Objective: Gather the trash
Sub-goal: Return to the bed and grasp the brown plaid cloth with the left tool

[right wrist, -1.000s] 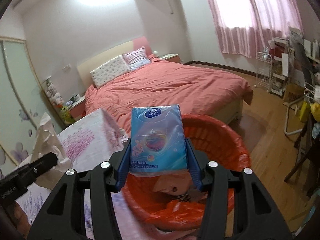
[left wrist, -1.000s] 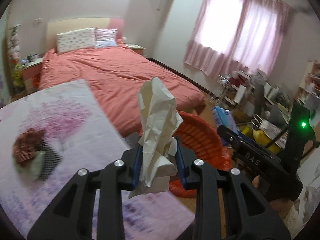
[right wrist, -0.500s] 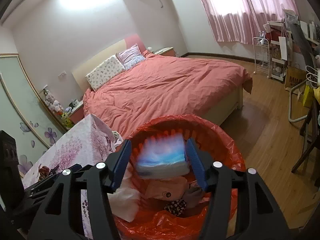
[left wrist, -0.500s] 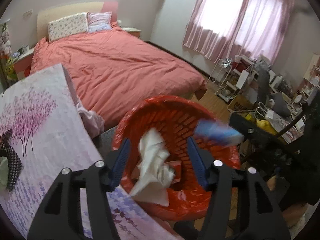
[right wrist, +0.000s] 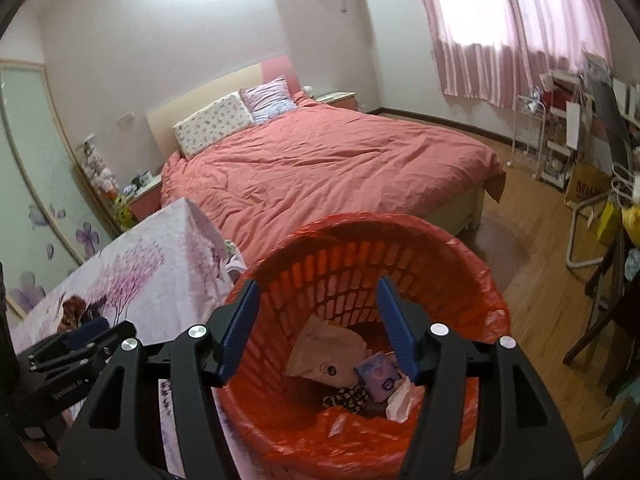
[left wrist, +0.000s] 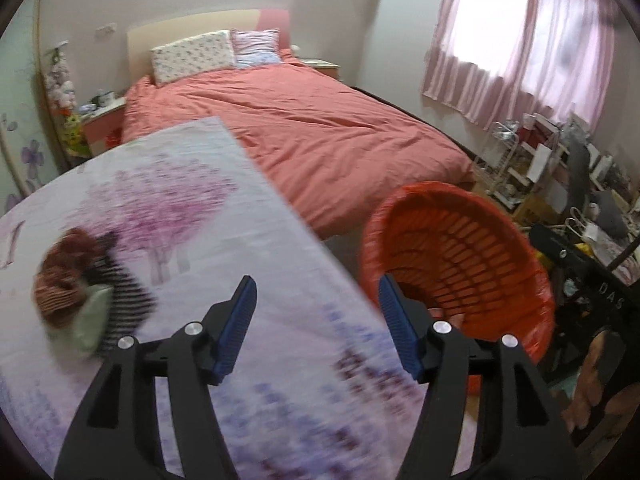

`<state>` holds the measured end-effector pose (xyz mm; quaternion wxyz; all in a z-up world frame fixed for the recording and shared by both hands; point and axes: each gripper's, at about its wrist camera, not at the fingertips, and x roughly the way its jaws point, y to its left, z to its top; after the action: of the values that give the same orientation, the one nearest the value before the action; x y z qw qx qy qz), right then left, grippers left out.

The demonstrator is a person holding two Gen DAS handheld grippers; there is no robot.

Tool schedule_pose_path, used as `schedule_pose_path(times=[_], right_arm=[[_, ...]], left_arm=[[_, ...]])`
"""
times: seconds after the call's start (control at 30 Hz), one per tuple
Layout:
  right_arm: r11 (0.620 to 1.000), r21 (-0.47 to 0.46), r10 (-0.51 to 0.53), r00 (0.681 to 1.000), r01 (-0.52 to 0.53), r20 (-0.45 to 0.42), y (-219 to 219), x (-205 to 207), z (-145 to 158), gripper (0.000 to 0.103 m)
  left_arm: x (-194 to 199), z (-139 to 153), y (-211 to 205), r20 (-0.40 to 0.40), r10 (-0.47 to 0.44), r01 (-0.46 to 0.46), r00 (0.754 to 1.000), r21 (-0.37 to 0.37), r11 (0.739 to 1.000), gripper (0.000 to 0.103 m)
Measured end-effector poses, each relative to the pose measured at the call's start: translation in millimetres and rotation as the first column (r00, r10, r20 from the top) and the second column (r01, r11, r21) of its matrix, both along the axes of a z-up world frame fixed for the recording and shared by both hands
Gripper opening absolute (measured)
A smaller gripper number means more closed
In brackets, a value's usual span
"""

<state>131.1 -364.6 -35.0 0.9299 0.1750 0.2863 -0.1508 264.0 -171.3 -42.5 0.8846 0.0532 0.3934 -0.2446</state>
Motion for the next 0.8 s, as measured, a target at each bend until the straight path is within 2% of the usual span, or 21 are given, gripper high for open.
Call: schedule_pose_path(times=[0.2,0.33,0.47,0.7,0.77,0.8], right_arm=[[0.996,-0.062,0.06,0.998,-0.06,-0.006,45.0,4.6,5.2,0.061],[0.991,-0.087,0.104,0.994,-0.105,-0.019,71.3,8.0,3.9,0.061],[0.986,-0.078,0.147,0.988,-0.149,-0.037,93.6,11.9,-0.7,0.061],[0.982,-0.048,0.182,0.981,-0.185,-0.067,118.5,18.1,-2.1,0.061],[0.98,-0.052,0.187,0.98,-0.191,-0.072,123.4,17.9,-1.2,0.061],[0.98,-0.052,0.19,0.979,-0.194,-0.075,124.7,17.3,-1.0,0.061]], left_arm=[[-0.8,9.4,67.4,0.061,0.104,-0.105,0.993,0.027,0.994,0.066],[4.2,14.3,114.1,0.103,0.195,-0.2,0.975,0.04,0.979,0.067],[17.4,13.2,146.6,0.107,0.271,-0.276,0.957,0.032,0.961,0.067],[42.3,4.2,145.9,0.082,0.283,-0.287,0.956,0.047,0.957,0.065],[52.2,-0.6,135.9,0.076,0.277,-0.283,0.958,0.084,0.955,0.064],[56.1,-3.8,131.8,0.072,0.279,-0.286,0.957,0.108,0.952,0.061]])
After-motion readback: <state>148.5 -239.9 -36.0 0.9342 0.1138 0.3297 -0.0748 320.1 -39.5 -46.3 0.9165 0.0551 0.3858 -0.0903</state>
